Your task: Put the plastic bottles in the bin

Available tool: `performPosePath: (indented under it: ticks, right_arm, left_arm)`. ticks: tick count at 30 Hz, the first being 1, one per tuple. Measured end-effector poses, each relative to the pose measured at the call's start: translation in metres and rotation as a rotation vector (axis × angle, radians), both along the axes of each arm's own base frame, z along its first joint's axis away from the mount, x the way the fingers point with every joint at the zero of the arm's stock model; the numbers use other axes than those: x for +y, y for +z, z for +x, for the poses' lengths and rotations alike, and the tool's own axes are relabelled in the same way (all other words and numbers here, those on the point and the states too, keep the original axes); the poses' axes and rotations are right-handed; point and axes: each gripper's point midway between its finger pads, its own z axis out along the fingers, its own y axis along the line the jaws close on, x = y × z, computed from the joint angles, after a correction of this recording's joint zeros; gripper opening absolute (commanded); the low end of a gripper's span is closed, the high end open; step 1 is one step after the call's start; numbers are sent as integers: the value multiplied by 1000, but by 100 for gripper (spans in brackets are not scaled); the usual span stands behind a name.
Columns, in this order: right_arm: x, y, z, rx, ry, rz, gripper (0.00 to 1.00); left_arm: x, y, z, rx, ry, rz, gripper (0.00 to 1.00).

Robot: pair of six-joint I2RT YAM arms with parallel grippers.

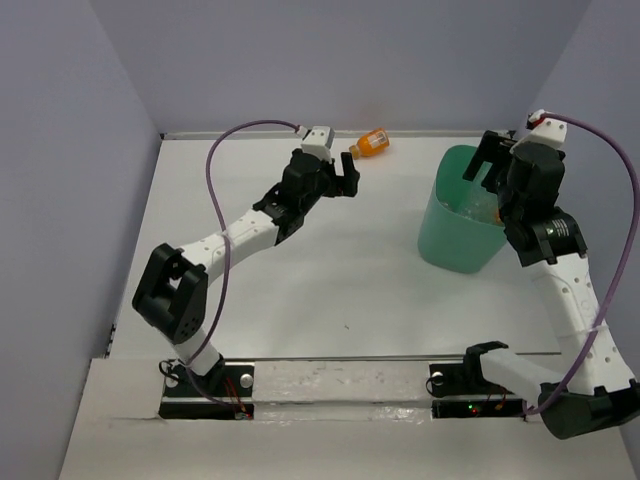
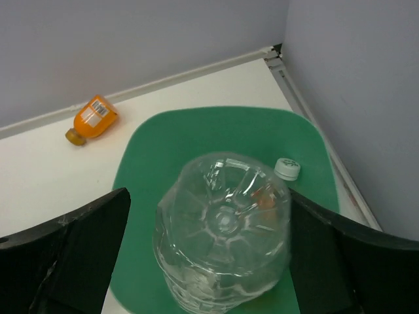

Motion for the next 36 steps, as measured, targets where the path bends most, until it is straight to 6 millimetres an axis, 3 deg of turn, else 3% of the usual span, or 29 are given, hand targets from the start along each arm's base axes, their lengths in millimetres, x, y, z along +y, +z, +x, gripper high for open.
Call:
performPosePath:
  ticks: [5,6,7,10,15,18,19,23,25,29,32,36]
  right_arm:
    - [20,3,-5,-14,109,61,100]
    - [25,6,-7,-24,133,76,100]
    - [29,10,-10,-39,158,93,100]
    - [41,26,-24,-99,234,143,100]
    - [63,33,-41,-164,358,226,100]
    - [80,33,-43,-186,443,274,99]
    - [84,31,-43,-185,463,282,99]
    - [102,19,-40,-157,547,314,99]
    - [110,11,-38,-139,584,329,99]
    - [122,-5,-38,-112,645,361,96]
    - [133,-16,-36,-91,687,380,96]
    - [141,-31,-19,-35,703,366,95]
  left_arm:
    - [-21,1,45,-62,-35,96,99]
    - [-26,14,57,-95,-43,110,99]
    - [-32,5,70,-95,-48,129,99]
    - [-52,1,109,-156,-88,195,99]
    - [-80,-35,168,-212,-155,321,99]
    - [-88,-67,189,-225,-172,383,99]
    - [-90,-86,196,-224,-180,412,99]
    - [-91,-140,203,-199,-198,470,99]
    - [-93,-152,207,-200,-198,471,99]
    - [-104,-151,222,-258,-172,415,99]
    - [-106,-151,223,-259,-157,380,99]
    - [-88,-160,202,-193,-123,361,99]
